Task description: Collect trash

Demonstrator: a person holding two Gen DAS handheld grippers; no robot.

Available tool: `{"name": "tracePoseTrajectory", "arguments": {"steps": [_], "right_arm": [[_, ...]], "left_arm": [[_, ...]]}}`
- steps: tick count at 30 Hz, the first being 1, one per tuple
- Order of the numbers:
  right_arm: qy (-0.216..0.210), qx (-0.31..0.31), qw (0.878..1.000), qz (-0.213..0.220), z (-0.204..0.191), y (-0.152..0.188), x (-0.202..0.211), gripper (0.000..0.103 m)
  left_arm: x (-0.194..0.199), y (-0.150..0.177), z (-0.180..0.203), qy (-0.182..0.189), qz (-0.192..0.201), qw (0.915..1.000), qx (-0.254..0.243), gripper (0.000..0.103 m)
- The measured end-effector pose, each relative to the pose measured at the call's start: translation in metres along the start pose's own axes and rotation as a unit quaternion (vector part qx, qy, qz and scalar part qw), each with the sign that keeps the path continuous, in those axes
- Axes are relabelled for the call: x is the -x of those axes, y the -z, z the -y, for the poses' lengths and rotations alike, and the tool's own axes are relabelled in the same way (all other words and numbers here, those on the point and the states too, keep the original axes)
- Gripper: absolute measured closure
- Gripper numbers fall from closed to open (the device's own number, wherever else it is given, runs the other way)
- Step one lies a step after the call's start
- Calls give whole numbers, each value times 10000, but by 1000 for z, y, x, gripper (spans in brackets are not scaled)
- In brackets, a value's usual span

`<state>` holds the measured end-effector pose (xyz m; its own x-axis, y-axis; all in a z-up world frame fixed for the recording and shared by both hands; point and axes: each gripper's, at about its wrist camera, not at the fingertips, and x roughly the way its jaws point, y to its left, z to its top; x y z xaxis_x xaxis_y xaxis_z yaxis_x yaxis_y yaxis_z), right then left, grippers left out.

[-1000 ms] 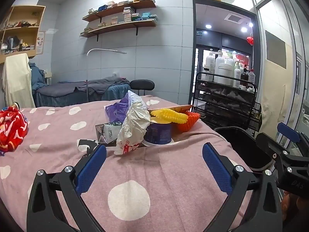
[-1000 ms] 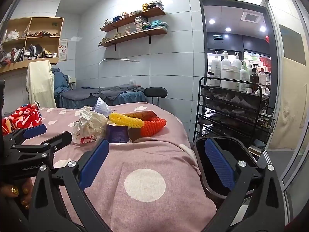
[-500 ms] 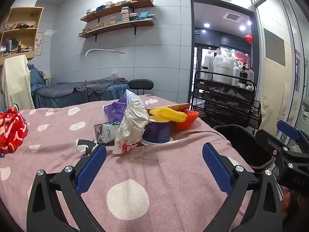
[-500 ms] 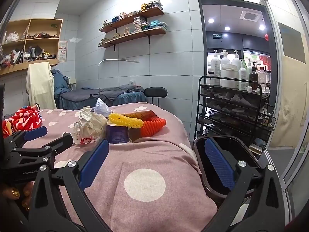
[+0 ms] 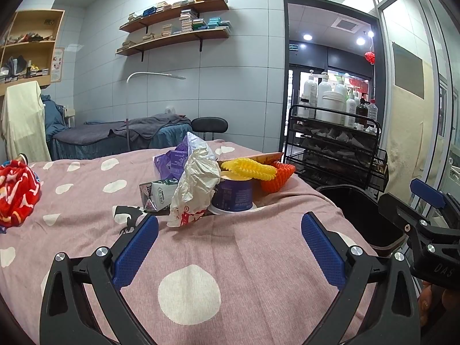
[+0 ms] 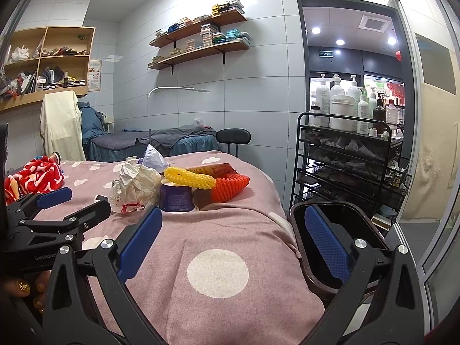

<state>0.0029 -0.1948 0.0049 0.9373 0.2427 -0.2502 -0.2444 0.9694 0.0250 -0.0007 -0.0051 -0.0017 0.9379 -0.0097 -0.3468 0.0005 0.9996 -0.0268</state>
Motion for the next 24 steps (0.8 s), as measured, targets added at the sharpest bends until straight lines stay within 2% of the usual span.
{"name": "tracePoseTrajectory", "arguments": {"steps": [24], "right_arm": [[-26,8,10000,-10,-4,-1,1,5]], "left_arm": [[1,0,0,8,4,10000,4,5]]}}
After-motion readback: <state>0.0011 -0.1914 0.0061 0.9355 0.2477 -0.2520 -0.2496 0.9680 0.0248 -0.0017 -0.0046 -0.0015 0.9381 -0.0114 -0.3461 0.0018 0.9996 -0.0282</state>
